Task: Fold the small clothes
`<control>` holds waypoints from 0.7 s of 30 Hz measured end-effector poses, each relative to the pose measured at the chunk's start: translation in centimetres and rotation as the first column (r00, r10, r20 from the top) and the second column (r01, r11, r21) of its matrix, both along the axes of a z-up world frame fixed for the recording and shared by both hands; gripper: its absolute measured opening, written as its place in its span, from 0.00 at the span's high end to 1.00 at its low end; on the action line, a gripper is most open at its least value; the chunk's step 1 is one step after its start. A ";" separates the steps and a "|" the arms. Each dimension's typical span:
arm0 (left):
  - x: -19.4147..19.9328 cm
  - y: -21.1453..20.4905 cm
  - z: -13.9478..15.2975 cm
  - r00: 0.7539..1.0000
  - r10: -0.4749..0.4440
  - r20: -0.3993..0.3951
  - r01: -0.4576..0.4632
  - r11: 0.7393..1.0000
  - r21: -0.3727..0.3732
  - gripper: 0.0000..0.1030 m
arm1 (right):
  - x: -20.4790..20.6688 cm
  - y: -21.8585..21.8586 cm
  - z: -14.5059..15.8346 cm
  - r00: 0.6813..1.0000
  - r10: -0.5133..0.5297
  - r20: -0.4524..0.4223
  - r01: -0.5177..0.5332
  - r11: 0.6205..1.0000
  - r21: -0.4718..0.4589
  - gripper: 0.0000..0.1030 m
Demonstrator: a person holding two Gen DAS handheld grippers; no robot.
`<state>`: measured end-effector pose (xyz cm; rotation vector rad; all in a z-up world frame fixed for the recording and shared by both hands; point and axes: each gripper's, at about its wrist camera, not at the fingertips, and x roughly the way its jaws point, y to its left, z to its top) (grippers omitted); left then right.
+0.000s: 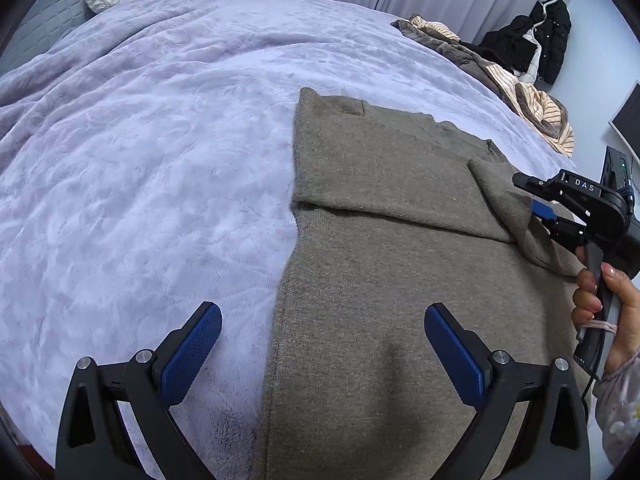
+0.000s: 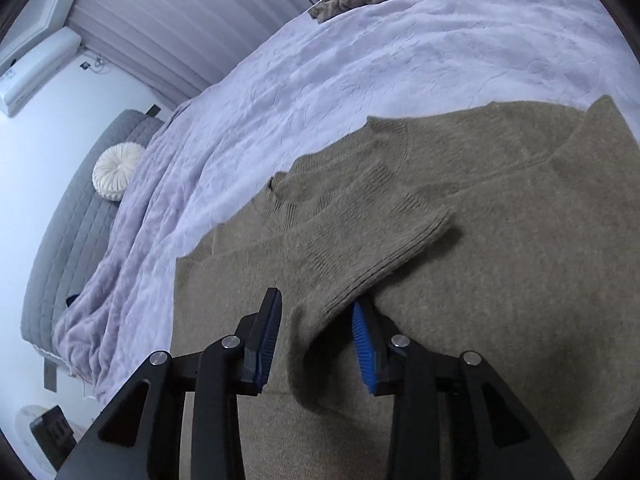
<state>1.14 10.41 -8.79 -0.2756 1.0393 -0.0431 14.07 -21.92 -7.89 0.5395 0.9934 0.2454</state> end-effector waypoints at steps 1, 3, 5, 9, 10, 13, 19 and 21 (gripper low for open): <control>-0.2 0.2 0.0 1.000 0.008 0.004 -0.007 1.000 -0.009 0.01 | 0.4 0.5 0.6 1.000 0.006 0.015 -0.006 1.000 -0.016 0.65; -0.5 0.6 -0.1 1.000 0.021 0.008 -0.021 1.000 -0.014 0.01 | 0.6 2.9 2.2 0.994 0.084 0.065 -0.079 0.994 -0.078 0.66; -0.7 1.0 -0.3 1.000 0.026 0.001 -0.026 1.000 -0.010 0.01 | 0.3 6.5 3.2 0.971 0.219 0.092 -0.202 0.965 -0.168 0.66; -1.0 1.7 0.0 0.999 0.040 0.002 -0.040 0.999 -0.006 0.01 | -1.6 13.4 2.0 0.901 0.434 0.018 -0.407 0.857 -0.317 0.66; -0.9 1.8 0.2 0.999 0.039 0.008 -0.039 0.999 -0.011 0.01 | -2.1 14.0 1.5 0.897 0.441 0.004 -0.417 0.850 -0.321 0.66; 0.4 1.4 0.7 1.000 -0.001 0.014 0.001 0.999 -0.043 0.01 | -3.9 11.9 0.4 0.919 0.393 -0.031 -0.391 0.897 -0.209 0.66; 7.4 -2.8 1.1 0.988 -0.151 0.027 0.154 0.973 -0.171 0.01 | -8.2 0.9 1.0 0.983 0.178 -0.039 -0.180 0.982 -0.061 0.60; 10.3 -4.7 0.7 0.981 -0.193 0.005 0.189 0.958 -0.214 0.01 | -9.7 -3.1 1.1 0.995 0.090 -0.037 -0.091 0.996 -0.022 0.57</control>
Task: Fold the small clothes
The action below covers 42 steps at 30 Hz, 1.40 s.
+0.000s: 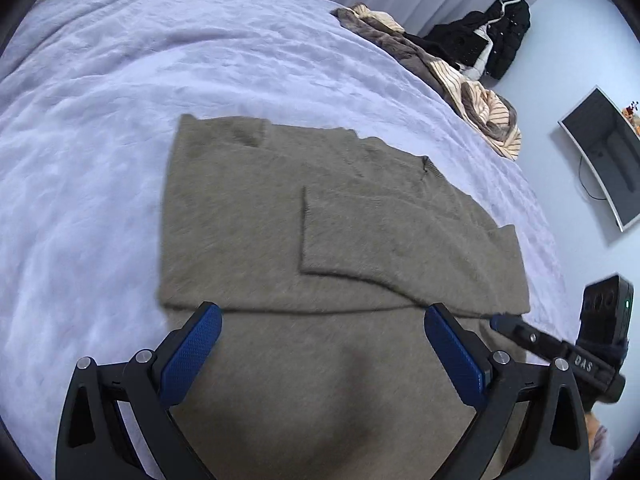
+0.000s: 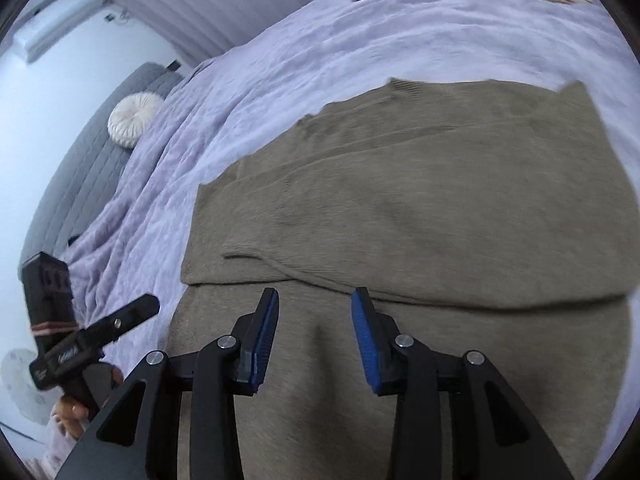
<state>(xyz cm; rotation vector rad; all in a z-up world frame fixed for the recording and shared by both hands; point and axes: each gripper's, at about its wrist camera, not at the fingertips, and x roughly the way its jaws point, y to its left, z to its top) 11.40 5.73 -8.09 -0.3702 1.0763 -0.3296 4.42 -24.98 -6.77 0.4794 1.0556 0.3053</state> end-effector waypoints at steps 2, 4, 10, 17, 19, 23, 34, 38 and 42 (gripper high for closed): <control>2.6 -1.7 -0.8 0.999 -0.037 -0.023 0.037 0.999 0.008 0.01 | -1.5 -3.3 -0.1 0.996 -0.088 -0.008 0.088 0.995 0.050 0.56; 4.7 -2.9 -1.9 0.997 -0.045 -0.063 0.049 0.998 0.050 0.01 | -2.9 -5.9 -0.3 0.988 -0.156 -0.022 0.157 0.983 0.099 0.56; 6.5 -3.8 -2.7 0.995 -0.041 -0.096 0.042 0.999 0.004 0.23 | -5.3 -8.0 -1.6 0.975 -0.220 -0.036 0.223 0.958 0.178 0.55; 6.3 -4.7 -0.7 0.989 -0.141 -0.035 0.139 0.988 -0.068 0.85 | -5.0 -7.0 -2.2 0.982 -0.188 -0.031 0.190 0.958 0.214 0.55; 6.0 -4.4 1.2 0.990 -0.143 0.016 0.144 0.986 -0.087 0.85 | -4.9 -6.7 -2.2 0.983 -0.181 -0.026 0.183 0.958 0.220 0.55; 5.8 -3.3 4.3 0.987 -0.134 0.089 0.143 0.984 -0.103 0.85 | -3.7 -5.6 -2.7 0.986 -0.167 -0.030 0.169 0.952 0.254 0.55; 6.2 -0.6 3.7 0.995 -0.080 0.062 0.086 0.991 -0.104 0.85 | -1.3 -10.5 -4.8 0.898 -0.432 -0.087 0.431 0.819 0.378 0.53; 5.7 -0.5 2.2 0.994 -0.090 0.058 0.091 0.995 -0.026 0.85 | -0.9 -12.0 -3.2 0.862 -0.507 -0.006 0.494 0.837 0.238 0.54; 5.1 0.1 -1.2 0.998 -0.052 -0.028 0.054 0.995 0.079 0.70 | -1.1 -13.5 -4.6 0.864 -0.501 -0.055 0.497 0.829 0.257 0.72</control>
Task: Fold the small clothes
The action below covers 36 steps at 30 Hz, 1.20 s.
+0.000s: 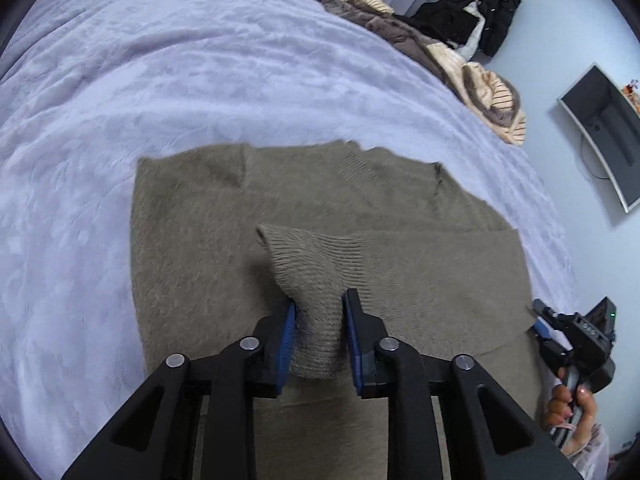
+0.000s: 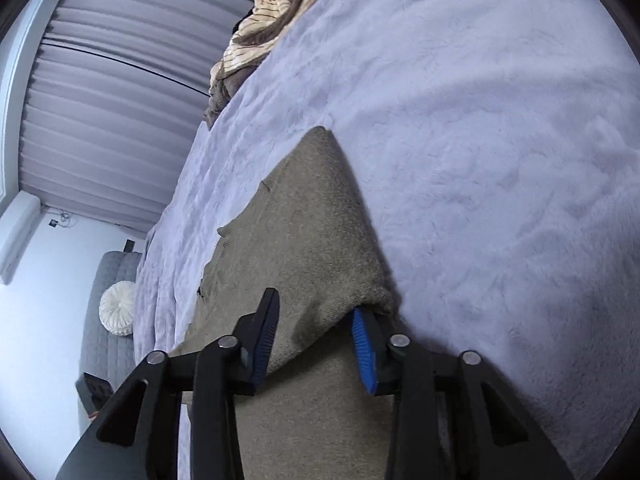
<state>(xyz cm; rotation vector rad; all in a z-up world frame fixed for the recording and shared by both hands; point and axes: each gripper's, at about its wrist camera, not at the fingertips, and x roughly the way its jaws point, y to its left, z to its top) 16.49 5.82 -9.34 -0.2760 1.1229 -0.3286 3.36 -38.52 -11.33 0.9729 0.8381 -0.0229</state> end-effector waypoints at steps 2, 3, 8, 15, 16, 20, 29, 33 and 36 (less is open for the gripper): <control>-0.5 1.1 -0.6 0.999 0.052 -0.006 -0.052 0.998 0.043 0.47 | 0.1 -0.2 0.1 1.000 0.027 0.008 -0.027 0.999 -0.019 0.73; -0.8 1.8 -0.4 0.997 0.077 0.010 -0.077 0.996 0.044 0.33 | 0.2 -0.1 0.1 0.999 0.039 0.009 -0.039 0.999 -0.031 0.73; -1.7 4.4 0.8 0.992 0.117 0.037 -0.118 0.993 0.015 0.31 | 0.2 0.0 0.3 0.998 0.060 0.000 -0.060 0.998 -0.034 0.70; -2.4 6.3 -0.4 0.982 0.190 -0.005 -0.189 0.981 0.047 0.31 | -2.2 -0.8 2.7 0.998 0.058 0.026 -0.057 0.996 -0.069 0.49; -2.4 6.7 -0.8 0.980 0.198 -0.022 -0.197 0.980 0.041 0.31 | -2.4 -1.3 2.9 0.998 0.046 0.032 -0.043 0.996 -0.076 0.47; -1.9 7.3 -2.8 0.977 0.186 -0.107 -0.190 0.981 -0.031 0.31 | -1.7 -2.6 1.6 0.999 0.042 0.011 -0.042 0.999 0.005 0.47; -1.2 5.8 -2.4 0.995 0.080 -0.064 -0.078 0.996 0.035 0.88 | 2.8 0.4 2.5 0.978 0.195 -0.072 -0.205 0.965 -0.166 0.84; -1.3 7.3 -3.5 0.994 0.086 -0.063 -0.089 0.995 -0.038 0.88 | 3.2 -0.5 0.4 0.971 0.192 -0.143 -0.220 0.952 -0.214 0.84; -1.8 7.8 -2.7 0.993 0.114 -0.040 -0.114 0.993 0.010 0.82 | 2.3 -1.0 0.1 0.981 0.170 -0.093 -0.185 0.965 -0.187 0.84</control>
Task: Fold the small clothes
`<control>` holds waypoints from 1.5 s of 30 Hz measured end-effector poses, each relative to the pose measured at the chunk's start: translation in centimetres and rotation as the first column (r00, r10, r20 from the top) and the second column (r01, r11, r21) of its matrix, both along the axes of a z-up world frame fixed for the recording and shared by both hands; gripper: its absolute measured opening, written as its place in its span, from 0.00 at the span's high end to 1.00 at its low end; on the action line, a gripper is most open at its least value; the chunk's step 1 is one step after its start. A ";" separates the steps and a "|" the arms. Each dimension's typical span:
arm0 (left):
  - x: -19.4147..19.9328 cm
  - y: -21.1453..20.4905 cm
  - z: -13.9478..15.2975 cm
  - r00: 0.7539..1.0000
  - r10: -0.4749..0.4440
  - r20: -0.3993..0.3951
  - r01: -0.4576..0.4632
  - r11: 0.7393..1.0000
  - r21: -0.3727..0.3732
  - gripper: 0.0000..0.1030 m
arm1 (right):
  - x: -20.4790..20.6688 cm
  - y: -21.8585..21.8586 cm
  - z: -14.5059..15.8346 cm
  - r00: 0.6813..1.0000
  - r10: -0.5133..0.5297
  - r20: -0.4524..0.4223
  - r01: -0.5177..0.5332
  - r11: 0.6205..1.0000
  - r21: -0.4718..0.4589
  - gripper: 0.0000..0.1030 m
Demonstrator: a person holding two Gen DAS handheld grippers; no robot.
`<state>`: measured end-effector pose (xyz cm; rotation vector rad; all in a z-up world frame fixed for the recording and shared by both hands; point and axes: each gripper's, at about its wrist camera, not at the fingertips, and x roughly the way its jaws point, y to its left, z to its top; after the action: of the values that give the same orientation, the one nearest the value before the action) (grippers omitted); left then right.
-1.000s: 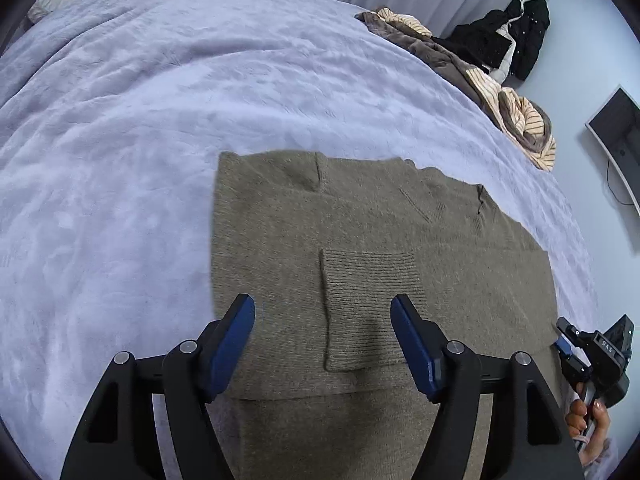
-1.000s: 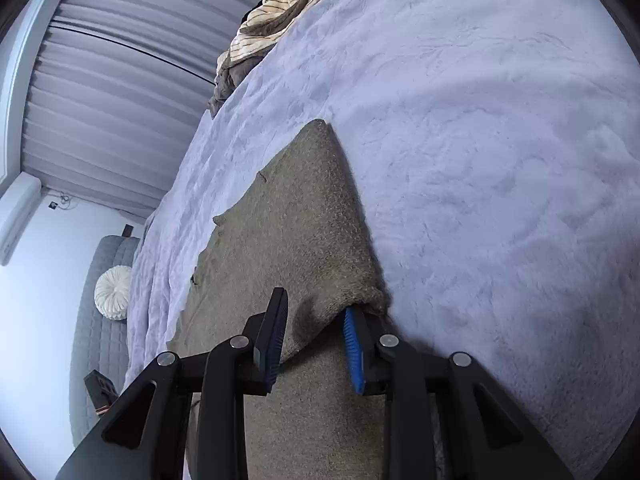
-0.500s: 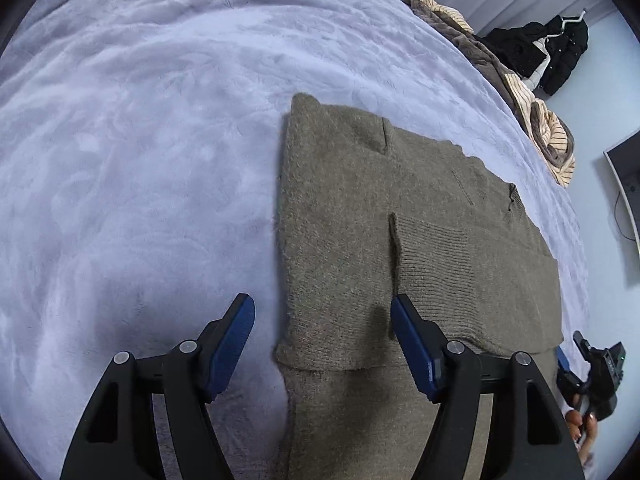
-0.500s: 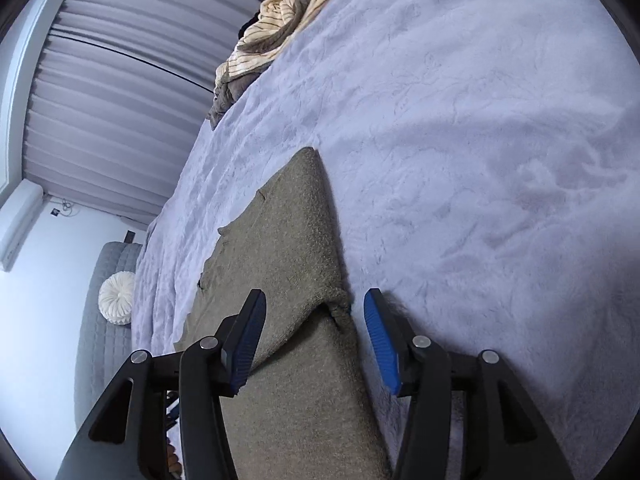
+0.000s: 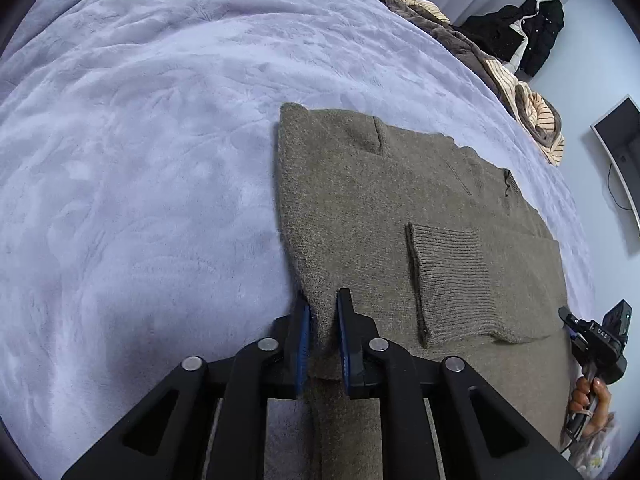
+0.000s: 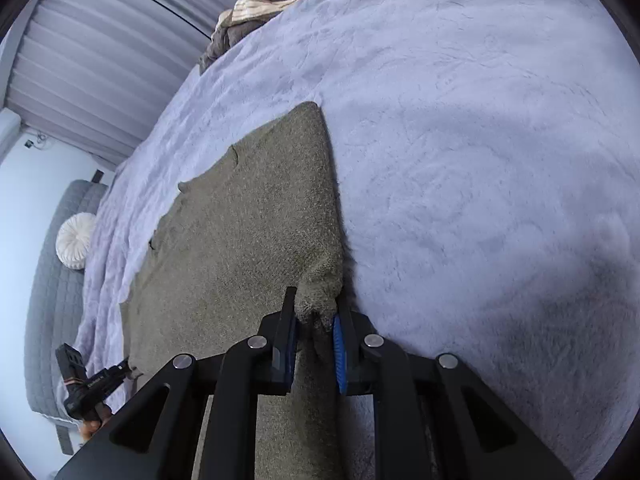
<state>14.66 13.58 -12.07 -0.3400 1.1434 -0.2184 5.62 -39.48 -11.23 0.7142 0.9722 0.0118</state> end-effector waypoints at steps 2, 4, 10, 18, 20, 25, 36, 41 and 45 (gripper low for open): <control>-0.7 0.4 1.0 1.000 0.016 0.018 -0.017 0.998 0.055 0.70 | -0.6 -0.1 0.6 1.000 -0.008 -0.011 0.008 1.000 -0.016 0.80; -1.4 0.6 2.3 0.999 0.009 0.038 -0.012 0.997 0.076 0.69 | -1.5 0.1 2.0 1.000 -0.014 -0.004 0.013 0.996 -0.087 0.77; -1.1 -2.6 5.3 0.992 -0.063 0.113 0.063 0.998 0.002 0.69 | -1.7 2.3 6.3 0.993 0.062 0.104 -0.045 0.987 -0.157 0.76; 0.1 -9.9 1.2 0.988 -0.147 0.053 0.141 0.985 0.101 0.69 | 0.8 4.0 1.9 0.996 0.079 -0.044 -0.085 0.982 -0.171 0.83; -0.7 -9.5 1.3 0.985 -0.149 0.083 0.140 0.985 0.103 0.68 | -0.3 3.0 1.3 0.998 0.056 0.008 -0.055 0.993 -0.108 0.84; -2.6 -8.0 2.4 0.992 -0.104 0.077 0.093 0.987 0.129 0.47 | -2.1 2.7 2.3 0.998 0.062 0.025 -0.060 0.995 -0.075 0.80; -11.1 -7.4 3.1 0.995 -0.065 0.073 0.053 0.987 0.150 0.34 | -8.4 5.9 4.7 0.993 0.099 0.059 -0.096 0.994 -0.052 0.60; -14.2 -7.3 3.6 0.995 -0.062 0.076 0.049 0.985 0.164 0.34 | -11.0 7.2 5.3 0.991 0.115 0.070 -0.112 0.993 -0.044 0.54; -15.8 -6.9 3.9 0.996 -0.050 0.074 0.038 0.987 0.157 0.34 | -12.6 7.8 5.3 0.990 0.122 0.067 -0.119 0.992 -0.040 0.51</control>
<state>-1.13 6.64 -8.18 -0.1673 1.0842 -0.1788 -7.00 -31.72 -5.96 0.6178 0.9455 0.1242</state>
